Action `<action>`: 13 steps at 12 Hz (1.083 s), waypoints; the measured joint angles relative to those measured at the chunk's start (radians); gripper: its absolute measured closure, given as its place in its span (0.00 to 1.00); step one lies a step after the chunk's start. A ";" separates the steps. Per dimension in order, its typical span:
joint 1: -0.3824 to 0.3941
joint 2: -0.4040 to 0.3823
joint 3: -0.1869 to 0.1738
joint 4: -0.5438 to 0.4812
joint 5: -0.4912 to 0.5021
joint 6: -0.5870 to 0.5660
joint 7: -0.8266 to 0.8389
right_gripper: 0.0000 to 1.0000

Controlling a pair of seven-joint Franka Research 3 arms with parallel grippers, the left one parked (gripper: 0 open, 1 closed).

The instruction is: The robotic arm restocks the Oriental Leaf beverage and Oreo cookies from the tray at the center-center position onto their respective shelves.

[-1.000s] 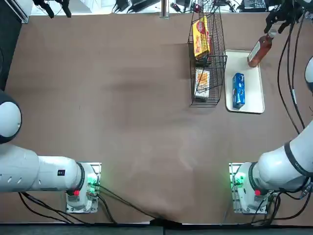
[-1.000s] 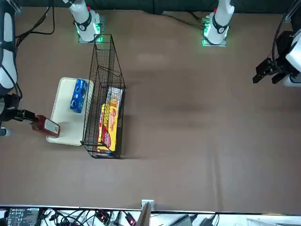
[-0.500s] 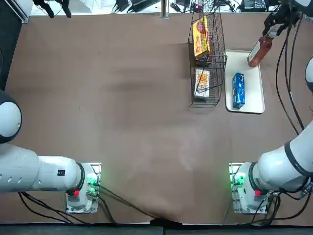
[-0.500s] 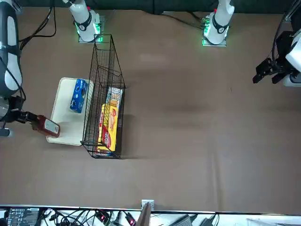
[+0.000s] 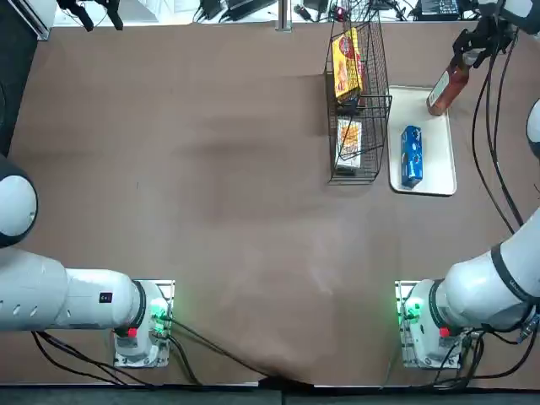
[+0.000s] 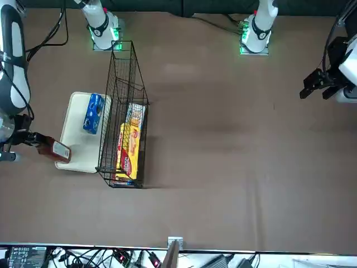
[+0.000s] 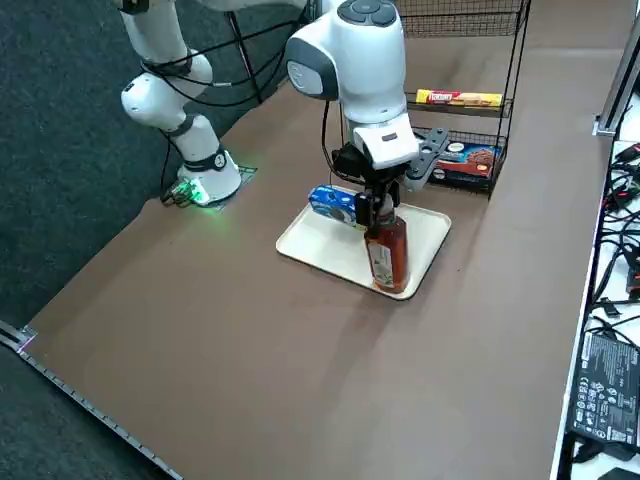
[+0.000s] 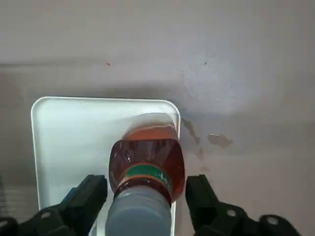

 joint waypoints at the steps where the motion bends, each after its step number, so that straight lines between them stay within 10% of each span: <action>1: 0.000 0.000 0.000 0.000 0.000 0.000 0.000 0.06; 5: 0.000 -0.002 0.000 -0.003 0.000 -0.001 0.000 0.17; 7: 0.000 -0.008 0.000 -0.005 0.000 -0.010 0.000 0.40; 13: 0.000 -0.015 0.000 -0.011 0.000 -0.034 0.000 0.41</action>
